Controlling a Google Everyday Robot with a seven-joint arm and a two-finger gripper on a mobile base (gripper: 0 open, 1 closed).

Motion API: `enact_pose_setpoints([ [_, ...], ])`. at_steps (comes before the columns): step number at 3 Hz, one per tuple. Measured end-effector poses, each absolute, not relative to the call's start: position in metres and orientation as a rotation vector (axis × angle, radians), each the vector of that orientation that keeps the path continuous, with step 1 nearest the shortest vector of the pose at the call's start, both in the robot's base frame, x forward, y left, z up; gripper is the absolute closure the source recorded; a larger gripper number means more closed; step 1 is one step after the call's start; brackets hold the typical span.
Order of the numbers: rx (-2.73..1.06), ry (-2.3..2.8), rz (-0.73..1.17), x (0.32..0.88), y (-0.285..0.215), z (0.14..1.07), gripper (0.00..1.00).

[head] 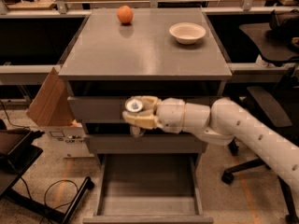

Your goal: Pick redbull can from bottom drawer and place on counter

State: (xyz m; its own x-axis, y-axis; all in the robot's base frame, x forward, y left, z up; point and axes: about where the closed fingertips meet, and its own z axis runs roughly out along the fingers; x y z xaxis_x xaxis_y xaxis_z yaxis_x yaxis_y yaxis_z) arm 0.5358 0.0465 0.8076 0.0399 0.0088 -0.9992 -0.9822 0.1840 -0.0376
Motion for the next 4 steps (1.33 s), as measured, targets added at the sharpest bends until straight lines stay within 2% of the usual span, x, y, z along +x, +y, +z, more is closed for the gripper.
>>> enact_pose_setpoints([
  [2,-0.858,1.375,0.866,0.641,0.078,0.93,1.0],
  [4,-0.779,1.432,0.833,0.721,0.131,0.948,1.0],
])
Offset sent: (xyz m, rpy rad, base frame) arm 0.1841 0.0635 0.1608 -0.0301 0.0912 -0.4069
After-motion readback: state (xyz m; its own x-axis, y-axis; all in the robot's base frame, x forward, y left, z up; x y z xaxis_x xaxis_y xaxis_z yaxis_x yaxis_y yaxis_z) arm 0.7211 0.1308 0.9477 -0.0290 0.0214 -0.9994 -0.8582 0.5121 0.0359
